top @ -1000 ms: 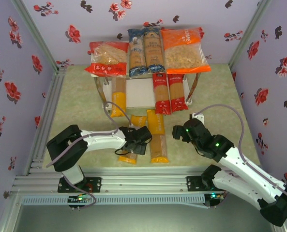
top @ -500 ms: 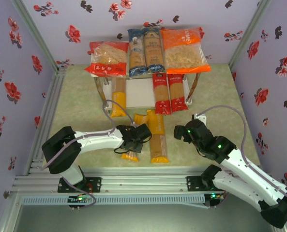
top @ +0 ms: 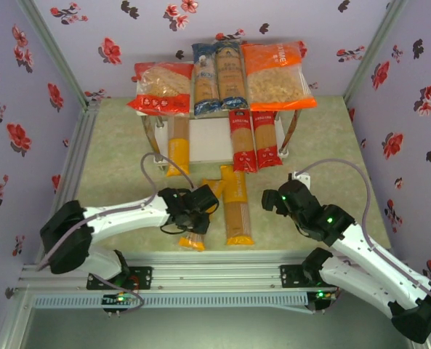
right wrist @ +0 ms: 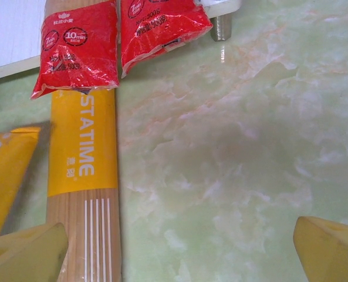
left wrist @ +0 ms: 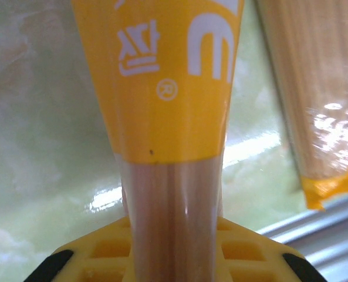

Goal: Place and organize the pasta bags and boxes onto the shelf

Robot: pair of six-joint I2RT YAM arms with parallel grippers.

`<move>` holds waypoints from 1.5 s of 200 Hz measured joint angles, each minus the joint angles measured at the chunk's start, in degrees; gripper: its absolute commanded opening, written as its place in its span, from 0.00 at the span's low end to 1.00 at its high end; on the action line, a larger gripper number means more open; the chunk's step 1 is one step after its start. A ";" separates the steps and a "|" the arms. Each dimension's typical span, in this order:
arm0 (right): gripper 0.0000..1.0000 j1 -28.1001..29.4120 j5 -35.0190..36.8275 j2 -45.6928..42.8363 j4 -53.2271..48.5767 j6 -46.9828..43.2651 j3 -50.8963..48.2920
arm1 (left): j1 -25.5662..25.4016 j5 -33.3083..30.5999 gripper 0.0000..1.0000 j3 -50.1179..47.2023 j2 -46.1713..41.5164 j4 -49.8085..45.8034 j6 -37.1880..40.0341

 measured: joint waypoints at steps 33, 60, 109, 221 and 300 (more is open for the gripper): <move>0.99 0.00 0.00 0.33 0.02 0.04 0.22 | 1.01 0.96 0.00 0.70 -5.75 -1.84 -0.02; 0.99 0.00 0.00 0.76 0.04 0.52 0.79 | 2.32 1.36 0.00 2.05 -7.98 -2.34 0.02; 0.99 0.00 -0.02 2.21 0.11 0.87 1.14 | 6.56 1.46 0.00 4.48 -9.38 -0.66 1.14; 0.99 0.00 -0.02 5.05 0.55 0.79 3.19 | 17.35 -3.28 0.00 19.67 9.75 9.60 8.85; 0.99 -0.11 0.02 5.66 0.50 -1.14 3.87 | 20.44 -7.80 0.00 29.14 24.41 11.28 9.27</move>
